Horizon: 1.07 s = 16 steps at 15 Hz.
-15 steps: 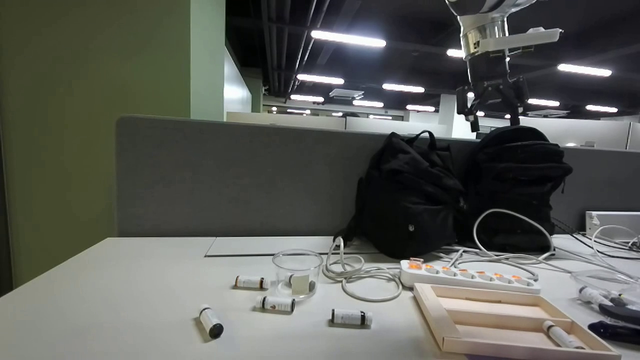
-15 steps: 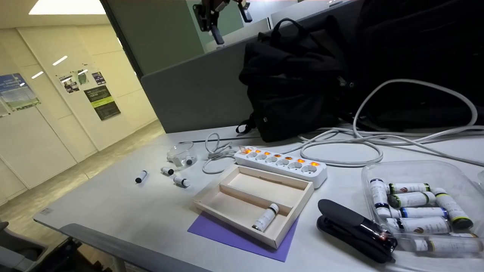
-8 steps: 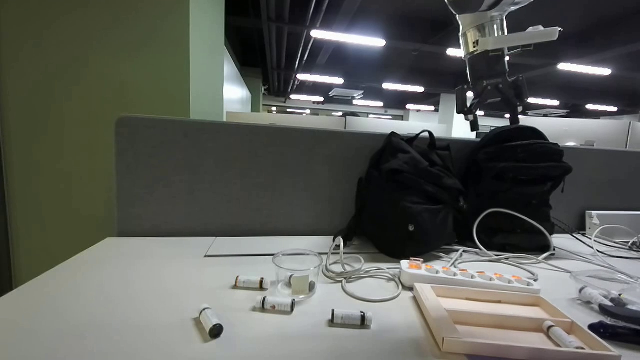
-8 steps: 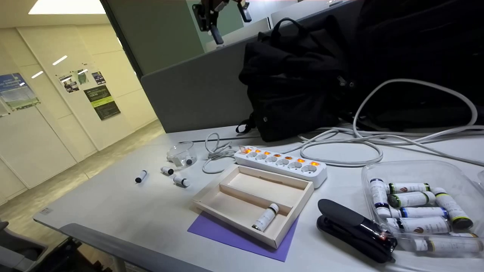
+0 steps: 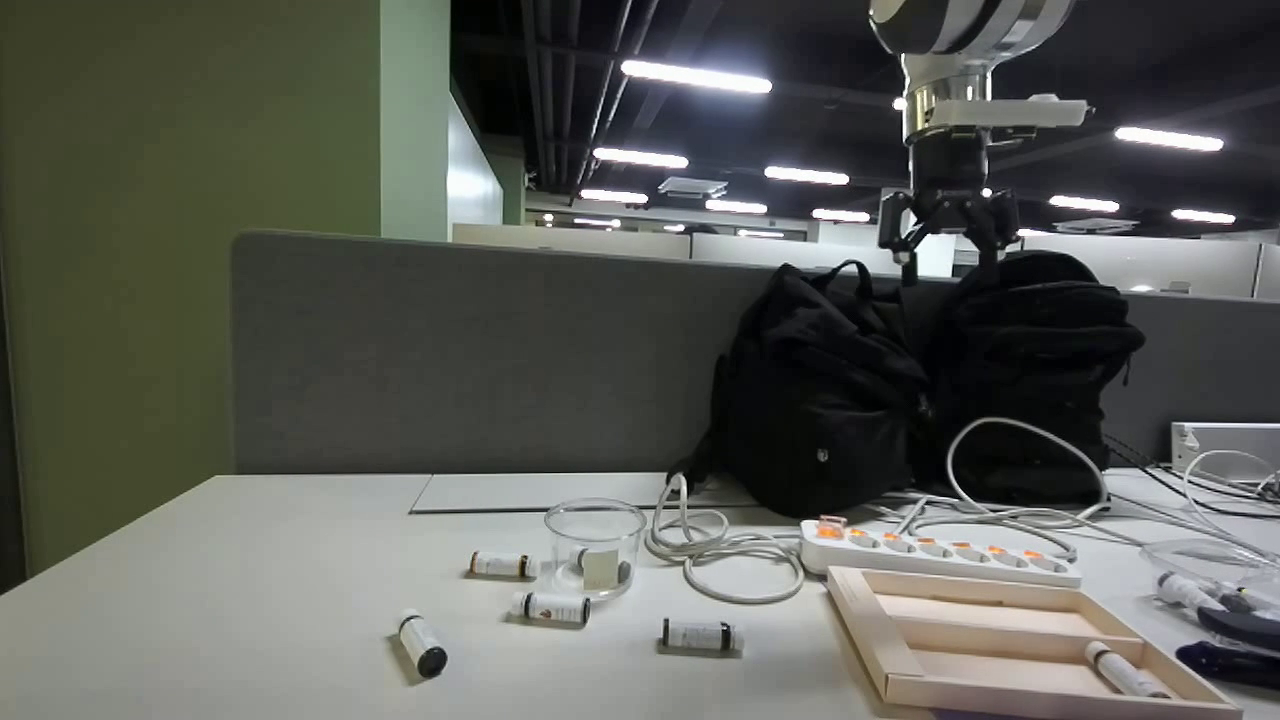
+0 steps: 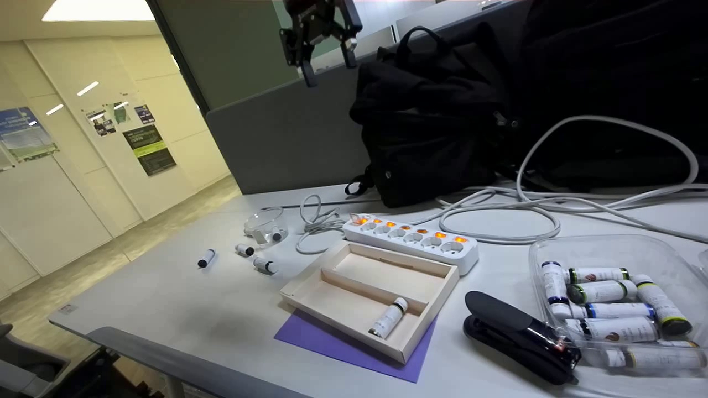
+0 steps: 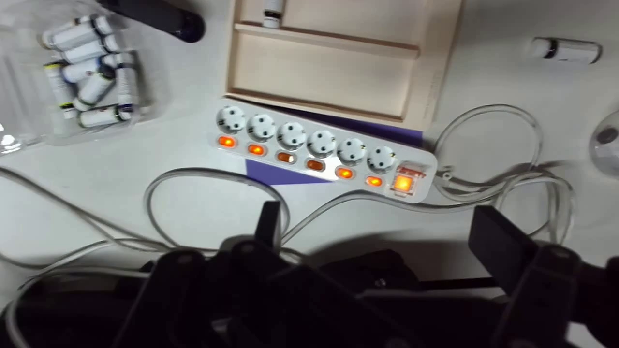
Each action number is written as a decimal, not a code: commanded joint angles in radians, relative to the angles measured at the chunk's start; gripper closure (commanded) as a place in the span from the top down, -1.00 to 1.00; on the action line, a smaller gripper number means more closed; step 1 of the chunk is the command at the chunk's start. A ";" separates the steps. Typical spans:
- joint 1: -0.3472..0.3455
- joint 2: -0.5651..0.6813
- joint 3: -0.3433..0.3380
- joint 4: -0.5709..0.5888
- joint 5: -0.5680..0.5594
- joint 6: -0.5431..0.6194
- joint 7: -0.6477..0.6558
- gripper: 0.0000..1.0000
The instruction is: Turn off the third switch from the left
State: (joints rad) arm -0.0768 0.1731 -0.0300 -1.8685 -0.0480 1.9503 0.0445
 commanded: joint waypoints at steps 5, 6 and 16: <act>0.009 0.241 0.021 0.067 0.284 0.194 0.028 0.19; 0.005 0.274 0.025 0.080 0.312 0.208 0.033 0.05; 0.116 0.538 -0.031 0.141 0.197 0.461 0.213 -1.00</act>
State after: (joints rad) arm -0.0051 0.6556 -0.0303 -1.7827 0.1983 2.3821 0.1713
